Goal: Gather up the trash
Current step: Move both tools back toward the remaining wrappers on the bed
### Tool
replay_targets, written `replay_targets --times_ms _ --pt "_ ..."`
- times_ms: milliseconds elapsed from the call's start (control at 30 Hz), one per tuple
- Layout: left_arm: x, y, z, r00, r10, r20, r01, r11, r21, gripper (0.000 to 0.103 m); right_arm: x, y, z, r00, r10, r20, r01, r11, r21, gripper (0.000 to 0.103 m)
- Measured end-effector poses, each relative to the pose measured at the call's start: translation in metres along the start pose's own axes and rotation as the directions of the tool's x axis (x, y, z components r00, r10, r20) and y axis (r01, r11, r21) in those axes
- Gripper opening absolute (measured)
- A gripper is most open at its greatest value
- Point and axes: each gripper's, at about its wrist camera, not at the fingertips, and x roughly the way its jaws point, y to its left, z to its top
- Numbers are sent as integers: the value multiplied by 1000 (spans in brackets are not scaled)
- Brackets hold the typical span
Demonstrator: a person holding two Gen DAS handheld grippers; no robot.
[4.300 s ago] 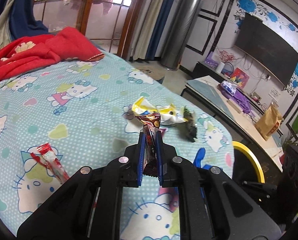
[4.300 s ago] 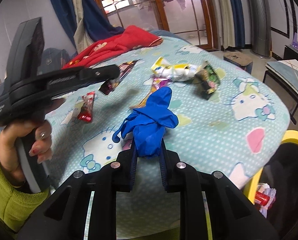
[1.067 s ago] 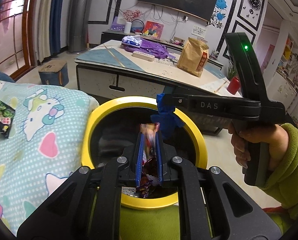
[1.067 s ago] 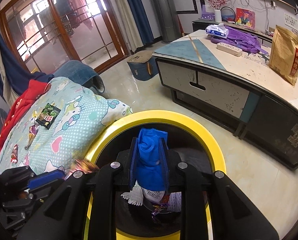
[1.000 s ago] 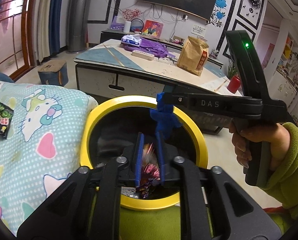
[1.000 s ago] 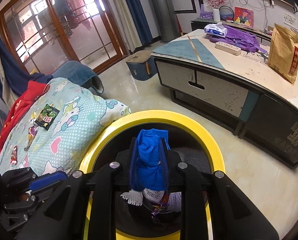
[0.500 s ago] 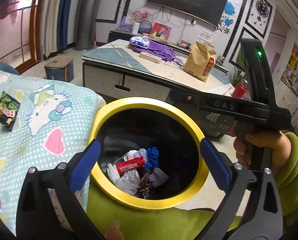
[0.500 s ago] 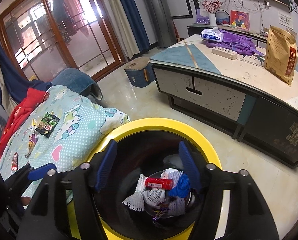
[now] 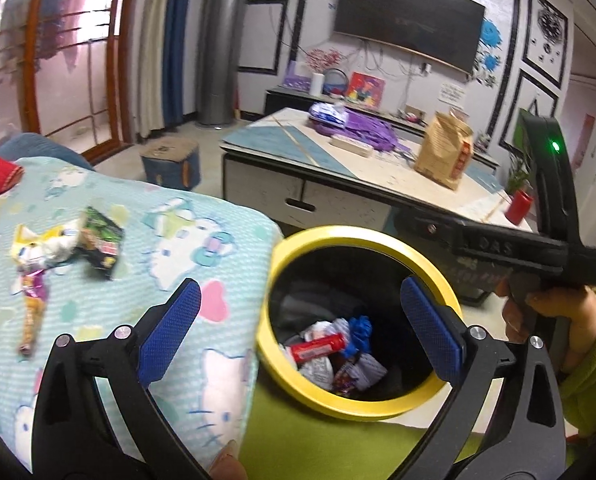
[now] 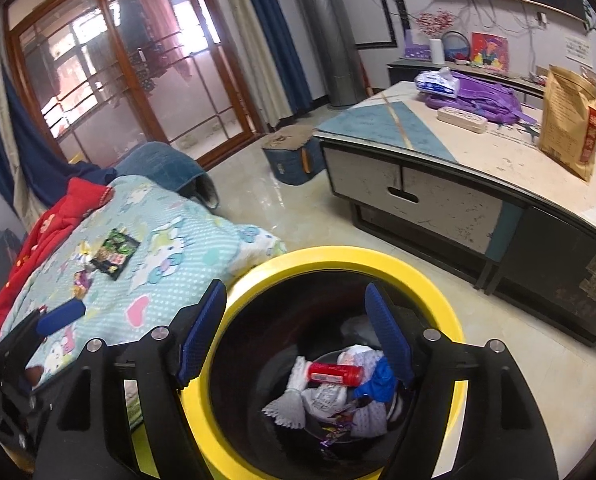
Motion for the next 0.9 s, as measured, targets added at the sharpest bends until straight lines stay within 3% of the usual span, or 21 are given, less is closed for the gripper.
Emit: replay_targets --times_ms 367,900 --pt "-30 32 6 993 98 71 -93 993 -71 92 -11 37 -2 997 59 57 -55 997 -63 70" --pt "-71 87 8 963 240 125 -211 954 -211 92 -12 95 -7 990 127 64 -114 978 -177 70"
